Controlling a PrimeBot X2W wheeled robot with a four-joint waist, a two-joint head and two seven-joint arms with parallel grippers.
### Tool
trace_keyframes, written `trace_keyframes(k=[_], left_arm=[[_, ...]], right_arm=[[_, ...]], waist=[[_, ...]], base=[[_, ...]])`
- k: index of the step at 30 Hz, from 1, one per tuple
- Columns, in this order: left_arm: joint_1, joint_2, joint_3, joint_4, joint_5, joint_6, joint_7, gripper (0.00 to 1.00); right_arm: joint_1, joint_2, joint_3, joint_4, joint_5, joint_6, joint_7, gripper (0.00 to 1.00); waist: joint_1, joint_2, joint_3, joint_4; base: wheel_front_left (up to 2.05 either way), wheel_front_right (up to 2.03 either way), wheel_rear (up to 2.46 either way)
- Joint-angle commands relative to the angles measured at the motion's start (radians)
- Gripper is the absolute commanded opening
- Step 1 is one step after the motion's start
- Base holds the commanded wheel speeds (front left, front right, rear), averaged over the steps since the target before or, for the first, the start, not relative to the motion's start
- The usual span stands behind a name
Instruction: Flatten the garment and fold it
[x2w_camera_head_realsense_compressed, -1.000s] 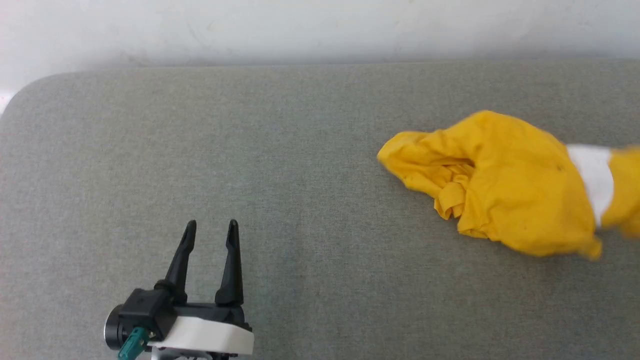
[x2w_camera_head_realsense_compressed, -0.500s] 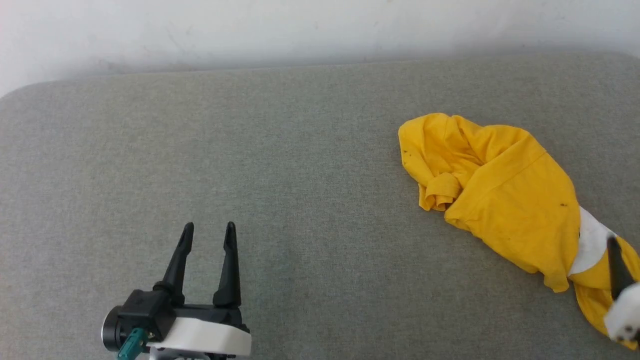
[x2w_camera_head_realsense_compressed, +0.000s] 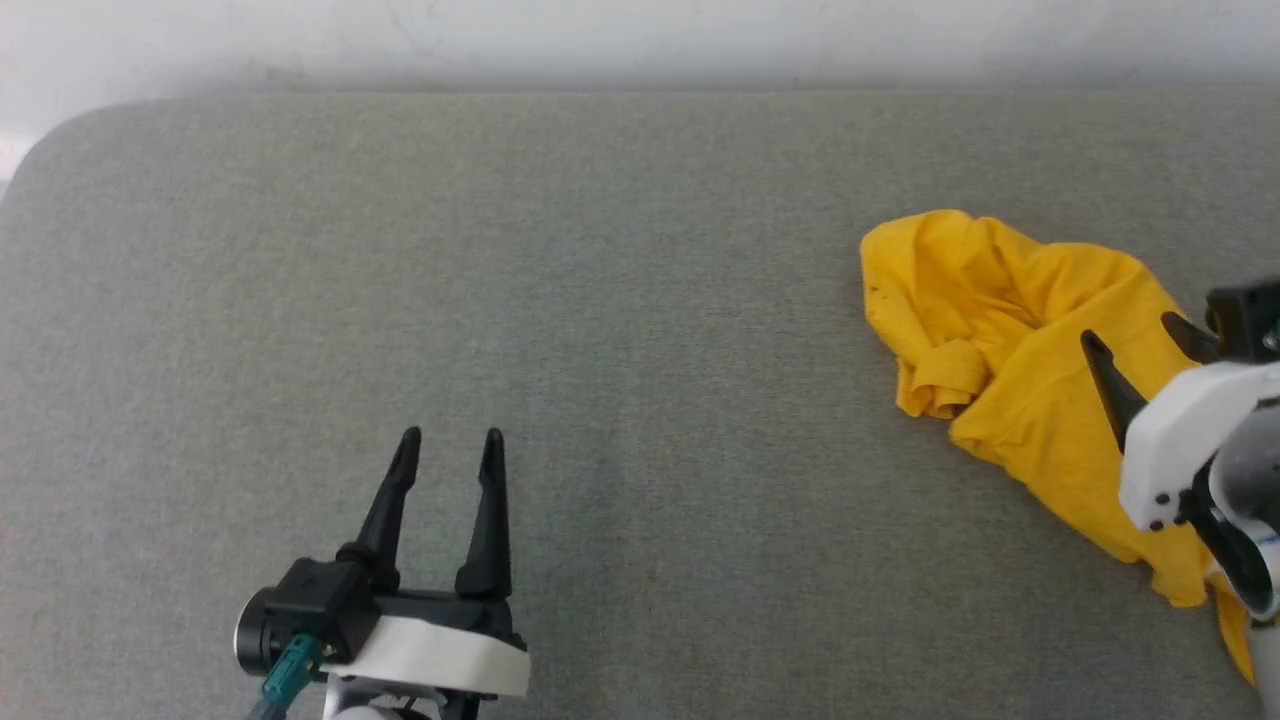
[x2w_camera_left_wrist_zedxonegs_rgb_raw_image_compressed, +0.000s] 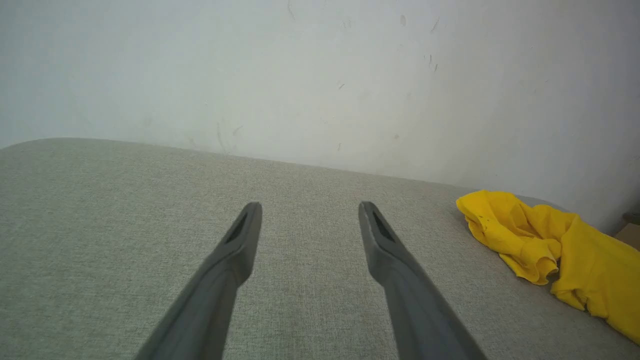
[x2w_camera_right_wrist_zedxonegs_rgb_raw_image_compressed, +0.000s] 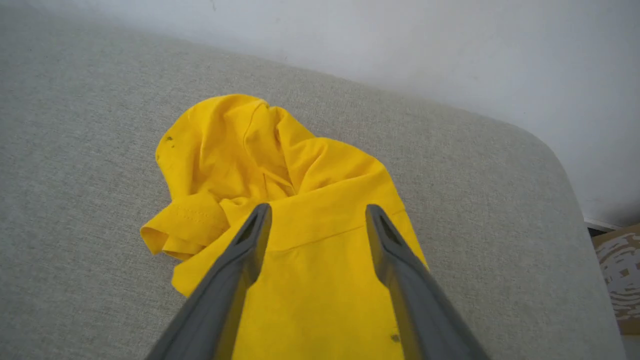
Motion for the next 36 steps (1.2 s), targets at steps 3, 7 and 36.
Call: trace_keyframes(k=[3,7,36], left_arm=[[-0.03,-0.002,-0.014,0.003,-0.011,0.011,-0.005,1.0],[-0.047,-0.002,-0.027,0.006,-0.019,0.018,-0.005,1.0],[0.013,-0.002,0.036,0.026,-0.007,0.023,-0.005,1.0]], right_arm=[[-0.067,-0.009,0.022,0.071,-0.007,-0.002,0.029,1.0],[-0.11,-0.003,0.014,0.166,-0.039,-0.002,0.091,1.0],[0.004,0.156,0.411,-0.131,0.23,-0.002,0.09,0.0]], waist=[[-0.0001,0.0,0.056,0.055],[-0.0001,0.0,0.08,0.079],[-0.0001,0.0,-0.058,0.047]], base=[[0.0,0.0,0.0],[0.0,0.0,0.0],[0.0,0.0,0.0]])
